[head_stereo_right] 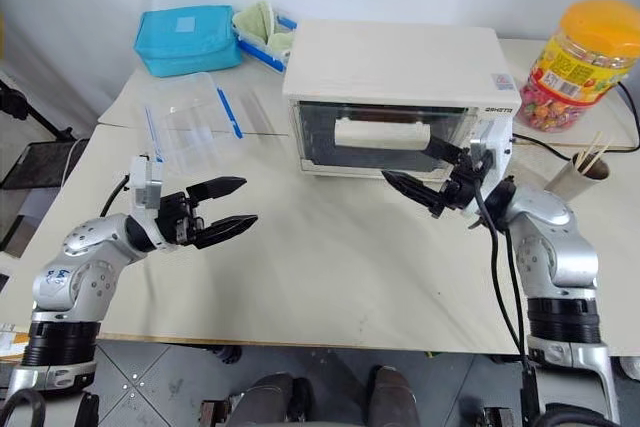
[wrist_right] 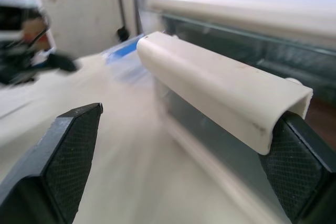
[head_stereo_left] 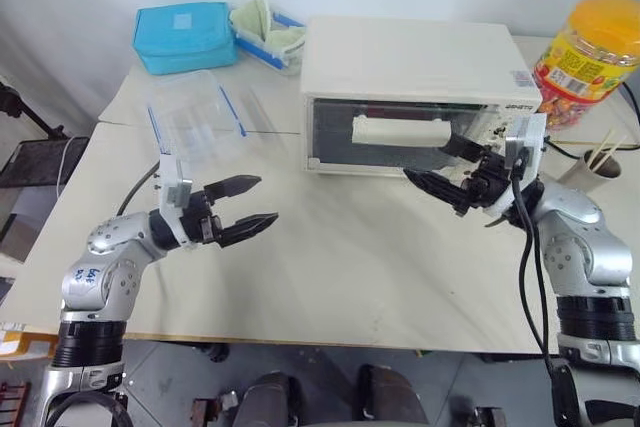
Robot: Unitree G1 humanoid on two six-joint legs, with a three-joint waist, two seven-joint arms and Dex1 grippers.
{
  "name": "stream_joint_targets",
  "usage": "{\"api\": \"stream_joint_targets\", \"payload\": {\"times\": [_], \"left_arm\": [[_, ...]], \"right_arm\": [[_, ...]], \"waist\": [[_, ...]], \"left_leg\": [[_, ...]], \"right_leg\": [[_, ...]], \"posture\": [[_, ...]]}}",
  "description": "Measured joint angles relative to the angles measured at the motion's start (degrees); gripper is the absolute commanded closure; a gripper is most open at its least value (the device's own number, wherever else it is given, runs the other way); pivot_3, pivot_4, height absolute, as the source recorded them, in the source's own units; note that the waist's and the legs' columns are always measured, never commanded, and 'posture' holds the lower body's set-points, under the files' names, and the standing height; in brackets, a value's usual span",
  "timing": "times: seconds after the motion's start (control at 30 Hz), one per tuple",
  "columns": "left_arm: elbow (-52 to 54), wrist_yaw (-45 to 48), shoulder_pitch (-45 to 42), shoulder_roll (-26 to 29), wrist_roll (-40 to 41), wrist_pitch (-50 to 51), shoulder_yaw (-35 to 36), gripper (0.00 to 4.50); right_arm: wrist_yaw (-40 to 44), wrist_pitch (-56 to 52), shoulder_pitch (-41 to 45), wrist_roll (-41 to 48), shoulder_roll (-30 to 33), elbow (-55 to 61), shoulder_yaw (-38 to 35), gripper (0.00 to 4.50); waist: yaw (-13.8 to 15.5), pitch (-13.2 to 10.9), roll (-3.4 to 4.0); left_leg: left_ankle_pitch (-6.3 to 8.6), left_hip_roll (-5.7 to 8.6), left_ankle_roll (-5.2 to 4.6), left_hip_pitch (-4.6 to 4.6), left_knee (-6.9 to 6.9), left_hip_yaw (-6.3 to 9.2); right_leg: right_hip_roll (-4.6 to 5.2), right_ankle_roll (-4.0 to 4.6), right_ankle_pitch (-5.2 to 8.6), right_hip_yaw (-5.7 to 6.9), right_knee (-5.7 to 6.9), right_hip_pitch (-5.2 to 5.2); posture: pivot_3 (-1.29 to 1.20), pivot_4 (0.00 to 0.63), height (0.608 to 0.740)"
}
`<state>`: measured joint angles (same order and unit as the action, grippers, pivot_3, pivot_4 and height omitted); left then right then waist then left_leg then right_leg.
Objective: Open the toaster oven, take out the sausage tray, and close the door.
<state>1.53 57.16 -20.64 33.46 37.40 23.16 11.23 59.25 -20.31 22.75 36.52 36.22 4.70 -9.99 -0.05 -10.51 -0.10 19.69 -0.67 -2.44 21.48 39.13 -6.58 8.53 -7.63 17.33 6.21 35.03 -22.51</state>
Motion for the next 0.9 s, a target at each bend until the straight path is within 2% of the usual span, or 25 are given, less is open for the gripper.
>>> {"api": "stream_joint_targets", "payload": {"times": [0.03, 0.13, 0.3, 0.43, 0.57, 0.6, 0.77, 0.9], "left_arm": [[-0.40, -0.13, -0.67, -0.12, 0.06, 0.14, 0.09, 0.00], [-2.68, -0.16, -4.03, -1.03, 0.35, 0.48, 0.25, 0.59], [-8.79, -0.70, -10.59, -3.80, -2.09, -1.66, -1.30, 2.02], [-15.87, -2.65, -19.01, -10.11, -6.69, -5.68, -5.46, 3.11], [-21.60, -3.37, -23.17, -14.31, -10.43, -9.05, -8.12, 4.32], [-23.05, -3.56, -23.83, -15.31, -11.46, -10.05, -8.80, 4.46], [-25.09, -4.10, -23.70, -17.73, -14.52, -11.71, -11.28, 4.46], [-24.95, -2.30, -22.41, -17.58, -15.51, -11.72, -12.85, 4.46]], "right_arm": [[0.77, 0.17, -1.76, -0.28, 0.92, 1.45, 0.20, 0.01], [2.21, 1.29, -7.14, -2.32, 2.21, 4.96, 0.89, 0.00], [2.41, 6.14, -10.68, -6.36, 2.22, 6.19, 1.64, 0.00], [2.20, 11.44, -10.87, -9.52, 1.25, 4.78, 2.12, 0.00], [2.24, 14.21, -10.90, -10.86, 1.03, 3.75, 2.87, 0.00], [2.22, 14.64, -10.93, -11.04, 1.03, 3.61, 2.88, 0.00], [0.78, 18.13, -14.00, -12.46, 0.41, 3.68, 2.70, 0.00], [-2.02, 20.44, -21.23, -13.48, 0.42, 4.92, -0.07, 0.00]], "waist": [[0.12, 0.00, 0.00], [0.20, 0.00, 0.00], [0.46, -0.01, -0.01], [1.06, -0.01, -0.09], [0.93, -0.02, -0.09], [0.96, -0.01, -0.09], [1.29, -0.03, -0.12], [1.81, -0.03, -0.11]], "left_leg": [[0.00, 0.00, 0.00, 0.00, 0.00, 0.01], [0.00, 0.01, 0.00, 0.00, 0.00, -0.01], [0.00, 0.07, 0.00, 0.01, -0.01, -0.01], [0.00, 0.08, 0.00, 0.00, 0.05, -0.10], [0.00, 0.07, 0.00, 0.00, 0.03, -0.12], [0.00, 0.07, 0.00, 0.00, 0.04, -0.13], [0.00, 0.02, 0.00, 0.01, 0.05, -0.12], [0.01, 0.08, -0.03, 0.02, 0.08, -0.05]], "right_leg": [[0.00, 0.00, 0.00, 0.03, 0.00, 0.00], [-0.01, 0.00, 0.00, 0.03, -0.02, 0.01], [-0.02, 0.00, 0.00, 0.06, -0.03, 0.00], [-0.04, -0.05, -0.02, 0.06, -0.05, 0.03], [-0.10, -0.05, -0.02, 0.12, -0.07, 0.00], [-0.10, -0.05, -0.02, 0.13, -0.07, 0.00], [-0.08, -0.05, -0.02, 0.13, -0.07, 0.00], [-0.02, -0.05, -0.03, 0.15, -0.07, 0.06]], "posture": [[0.00, 0.150, 0.740], [0.00, 0.150, 0.740], [0.00, 0.150, 0.740], [0.00, 0.150, 0.740], [0.00, 0.150, 0.740], [0.00, 0.150, 0.740], [0.00, 0.150, 0.740], [0.00, 0.150, 0.740]]}}
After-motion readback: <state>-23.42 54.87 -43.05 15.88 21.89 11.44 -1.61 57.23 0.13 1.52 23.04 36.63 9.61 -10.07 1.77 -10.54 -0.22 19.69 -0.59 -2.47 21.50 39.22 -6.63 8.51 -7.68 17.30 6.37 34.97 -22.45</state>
